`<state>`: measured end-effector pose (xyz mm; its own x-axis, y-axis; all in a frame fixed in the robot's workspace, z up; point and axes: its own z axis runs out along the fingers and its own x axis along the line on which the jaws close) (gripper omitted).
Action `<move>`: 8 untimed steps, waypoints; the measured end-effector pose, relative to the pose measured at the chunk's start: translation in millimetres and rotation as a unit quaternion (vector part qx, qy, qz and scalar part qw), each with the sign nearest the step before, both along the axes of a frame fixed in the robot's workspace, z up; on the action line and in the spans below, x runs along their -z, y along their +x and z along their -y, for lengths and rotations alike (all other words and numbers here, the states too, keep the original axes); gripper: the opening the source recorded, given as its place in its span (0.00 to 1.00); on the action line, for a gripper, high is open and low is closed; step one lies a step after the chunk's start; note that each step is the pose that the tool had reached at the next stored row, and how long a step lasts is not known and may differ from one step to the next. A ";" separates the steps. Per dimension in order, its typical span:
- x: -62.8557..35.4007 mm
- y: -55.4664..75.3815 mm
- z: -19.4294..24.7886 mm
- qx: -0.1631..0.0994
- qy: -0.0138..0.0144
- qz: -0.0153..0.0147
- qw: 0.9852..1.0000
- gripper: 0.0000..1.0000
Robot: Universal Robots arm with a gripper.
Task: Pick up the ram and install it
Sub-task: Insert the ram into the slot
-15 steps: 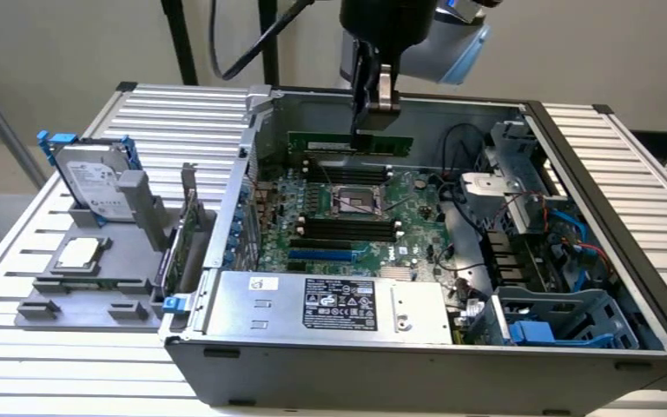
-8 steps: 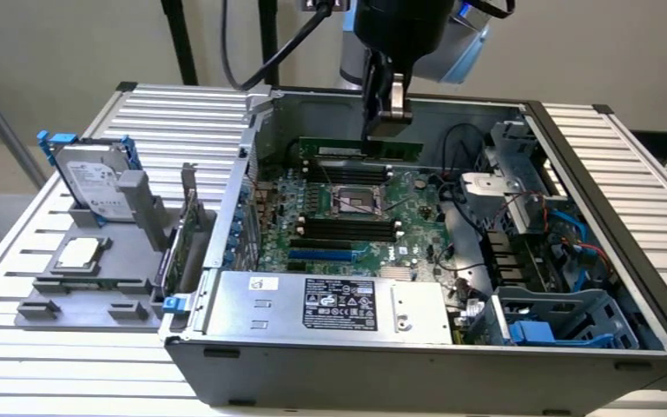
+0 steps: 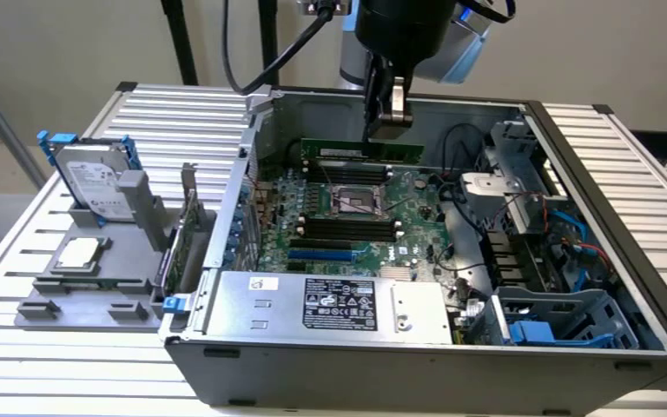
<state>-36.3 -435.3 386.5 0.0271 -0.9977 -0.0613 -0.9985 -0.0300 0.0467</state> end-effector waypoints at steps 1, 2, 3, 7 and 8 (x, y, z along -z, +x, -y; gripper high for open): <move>0.0 0.0 0.0 0.000 0.000 0.000 1.000 0.14; 0.0 0.0 0.0 0.000 0.000 0.000 1.000 0.14; 0.0 0.0 0.0 0.000 0.000 0.000 1.000 0.14; 0.0 0.0 0.0 0.000 0.000 0.000 1.000 0.14; 0.0 0.0 0.0 0.000 0.000 0.000 1.000 0.14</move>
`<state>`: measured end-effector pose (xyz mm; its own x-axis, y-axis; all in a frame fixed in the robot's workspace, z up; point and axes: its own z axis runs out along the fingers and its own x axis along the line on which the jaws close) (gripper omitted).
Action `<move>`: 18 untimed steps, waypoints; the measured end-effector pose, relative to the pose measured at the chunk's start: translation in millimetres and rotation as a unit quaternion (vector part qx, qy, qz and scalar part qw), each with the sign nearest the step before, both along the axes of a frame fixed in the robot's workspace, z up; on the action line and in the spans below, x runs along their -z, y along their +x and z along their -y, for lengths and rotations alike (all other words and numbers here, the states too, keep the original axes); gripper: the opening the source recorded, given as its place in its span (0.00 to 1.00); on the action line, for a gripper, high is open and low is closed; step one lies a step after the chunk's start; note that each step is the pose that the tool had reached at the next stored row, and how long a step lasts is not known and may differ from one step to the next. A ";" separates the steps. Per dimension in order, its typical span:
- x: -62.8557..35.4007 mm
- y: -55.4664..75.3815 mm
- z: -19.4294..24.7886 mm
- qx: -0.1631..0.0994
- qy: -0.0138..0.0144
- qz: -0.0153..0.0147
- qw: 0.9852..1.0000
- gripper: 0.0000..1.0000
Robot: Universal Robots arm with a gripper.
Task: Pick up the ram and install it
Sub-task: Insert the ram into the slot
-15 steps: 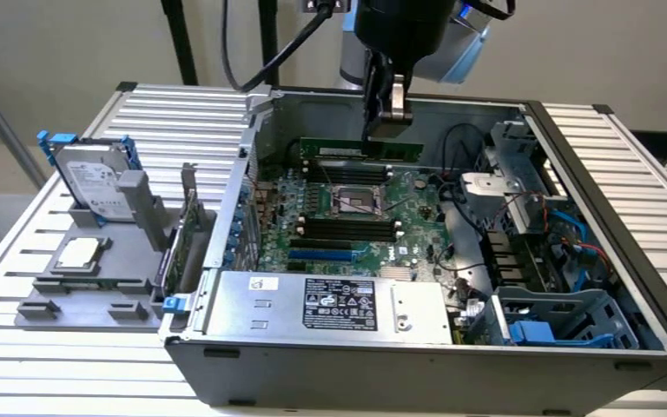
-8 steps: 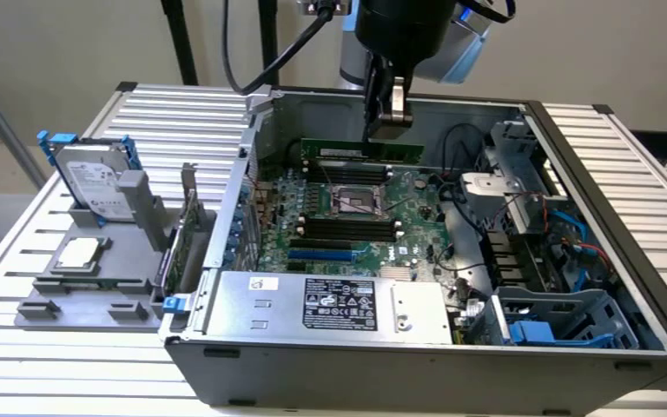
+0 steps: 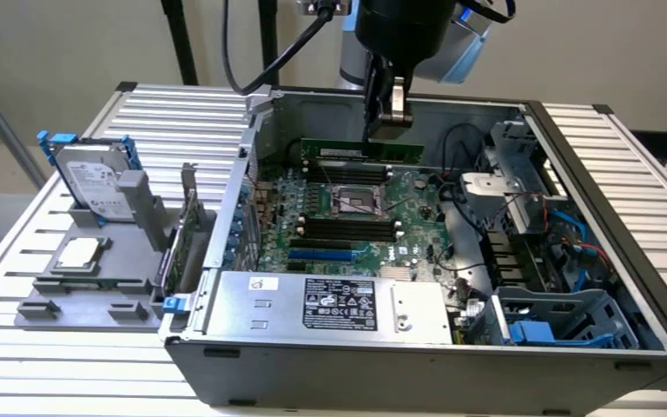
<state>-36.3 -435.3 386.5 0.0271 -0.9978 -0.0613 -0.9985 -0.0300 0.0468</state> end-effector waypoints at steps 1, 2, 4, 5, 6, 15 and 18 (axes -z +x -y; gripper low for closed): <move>0.1 0.0 0.0 0.000 0.000 0.000 1.000 0.14; 0.5 0.0 0.0 0.000 0.000 0.000 1.000 0.14; 2.3 0.0 -0.9 0.000 0.000 0.000 1.000 0.14; 3.3 0.0 -2.6 0.000 0.000 0.000 1.000 0.14; 4.5 0.0 -4.5 0.000 0.000 0.000 1.000 0.14; 20.6 0.0 -23.9 0.000 0.000 0.000 1.000 0.14; 26.2 0.0 -28.8 0.000 0.000 0.000 1.000 0.14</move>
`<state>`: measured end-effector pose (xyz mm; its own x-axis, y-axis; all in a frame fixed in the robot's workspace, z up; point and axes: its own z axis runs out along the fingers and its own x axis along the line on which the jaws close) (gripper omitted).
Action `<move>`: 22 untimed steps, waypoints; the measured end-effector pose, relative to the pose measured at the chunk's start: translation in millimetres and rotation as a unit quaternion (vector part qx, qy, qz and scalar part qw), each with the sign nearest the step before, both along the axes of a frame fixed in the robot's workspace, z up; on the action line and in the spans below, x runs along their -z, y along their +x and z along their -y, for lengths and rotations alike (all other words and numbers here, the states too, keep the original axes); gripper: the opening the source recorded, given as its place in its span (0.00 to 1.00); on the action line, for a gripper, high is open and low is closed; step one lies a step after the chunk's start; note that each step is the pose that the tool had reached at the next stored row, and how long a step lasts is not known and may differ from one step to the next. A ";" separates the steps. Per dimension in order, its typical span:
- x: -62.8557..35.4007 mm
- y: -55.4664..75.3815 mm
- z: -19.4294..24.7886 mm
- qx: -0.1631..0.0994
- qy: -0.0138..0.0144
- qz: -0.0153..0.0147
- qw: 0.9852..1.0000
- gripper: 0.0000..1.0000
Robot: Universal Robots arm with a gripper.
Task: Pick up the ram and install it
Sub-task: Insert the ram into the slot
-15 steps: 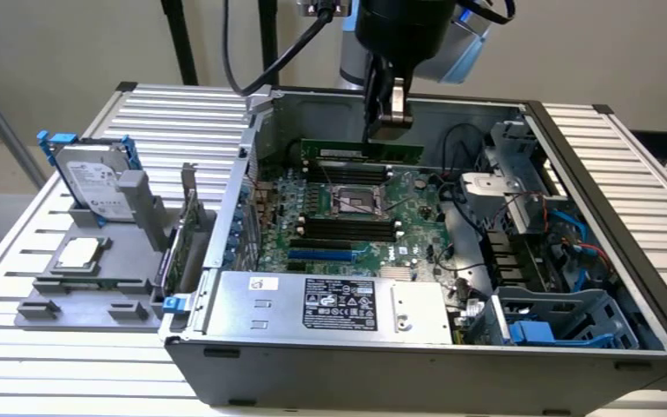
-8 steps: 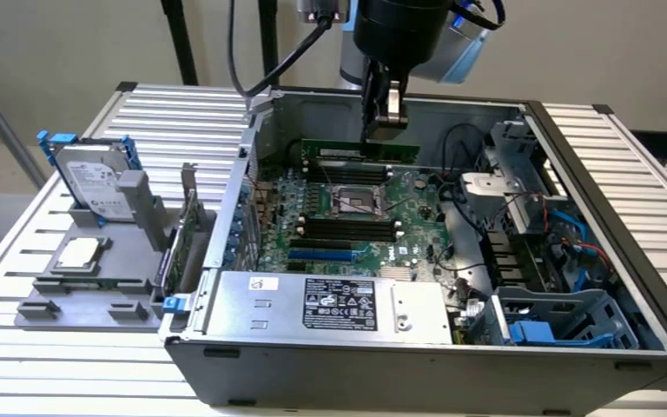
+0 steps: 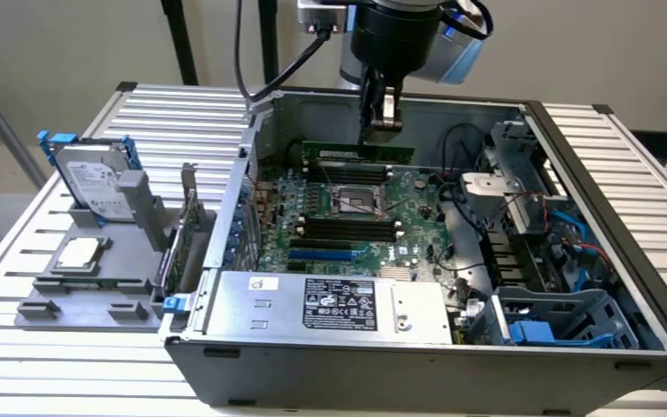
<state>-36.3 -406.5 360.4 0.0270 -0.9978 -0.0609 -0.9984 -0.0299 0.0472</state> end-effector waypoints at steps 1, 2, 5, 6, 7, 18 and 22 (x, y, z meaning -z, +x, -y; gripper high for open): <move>1.7 0.0 -1.1 0.000 0.000 0.000 1.000 0.14; 3.6 0.0 -1.9 0.000 -0.001 0.000 1.000 0.14; 8.9 0.1 -2.3 0.000 -0.001 0.000 1.000 0.14; 10.7 0.0 -2.3 0.000 -0.001 0.000 1.000 0.14; 12.7 0.0 -2.3 0.001 -0.001 0.000 1.000 0.14; 32.7 1.1 -2.3 0.007 -0.003 0.000 1.000 0.14; 39.6 1.6 -2.3 0.007 -0.005 0.000 1.000 0.14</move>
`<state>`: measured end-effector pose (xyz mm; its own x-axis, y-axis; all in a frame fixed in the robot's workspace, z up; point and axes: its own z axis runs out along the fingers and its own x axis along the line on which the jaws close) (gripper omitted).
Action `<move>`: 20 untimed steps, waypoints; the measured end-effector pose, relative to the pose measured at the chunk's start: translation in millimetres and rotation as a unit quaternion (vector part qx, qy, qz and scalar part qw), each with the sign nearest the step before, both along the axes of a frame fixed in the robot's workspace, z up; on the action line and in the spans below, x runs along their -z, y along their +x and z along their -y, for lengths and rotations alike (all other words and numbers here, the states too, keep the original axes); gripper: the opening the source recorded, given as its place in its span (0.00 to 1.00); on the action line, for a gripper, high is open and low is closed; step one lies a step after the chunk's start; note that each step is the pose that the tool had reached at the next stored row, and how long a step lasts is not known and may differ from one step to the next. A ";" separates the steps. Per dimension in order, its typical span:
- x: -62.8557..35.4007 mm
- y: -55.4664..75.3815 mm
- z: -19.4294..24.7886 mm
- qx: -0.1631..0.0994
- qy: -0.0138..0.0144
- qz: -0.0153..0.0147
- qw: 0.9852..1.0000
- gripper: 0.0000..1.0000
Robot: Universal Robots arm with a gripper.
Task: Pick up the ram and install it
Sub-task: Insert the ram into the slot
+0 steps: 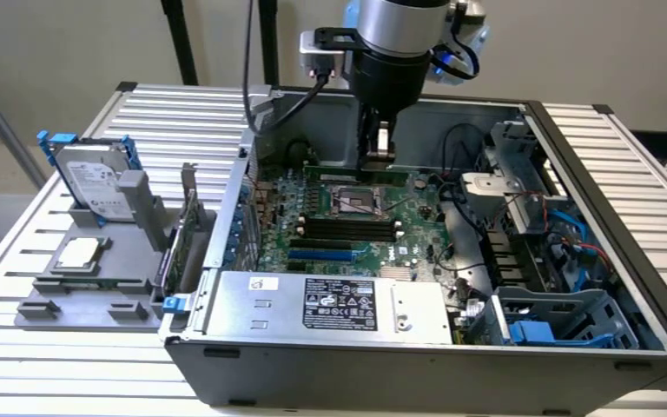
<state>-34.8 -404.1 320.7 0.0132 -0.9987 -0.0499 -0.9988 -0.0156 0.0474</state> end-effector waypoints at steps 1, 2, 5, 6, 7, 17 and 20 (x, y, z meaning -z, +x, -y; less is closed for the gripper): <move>1.5 0.0 0.0 0.000 -0.001 0.000 1.000 0.14; 3.1 0.0 0.0 0.000 -0.002 0.000 1.000 0.14; 7.8 0.0 0.0 0.000 -0.006 0.000 1.000 0.14; 9.3 0.0 0.0 0.000 -0.007 0.000 1.000 0.14; 10.8 0.0 0.0 0.000 -0.008 0.000 1.000 0.14; 24.5 0.0 0.0 0.005 -0.015 0.005 1.000 0.14; 26.8 0.0 0.0 0.009 -0.022 0.006 1.000 0.14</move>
<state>-34.8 -404.1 293.9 -0.0054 -1.0000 -0.0065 -0.9994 0.0051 0.0354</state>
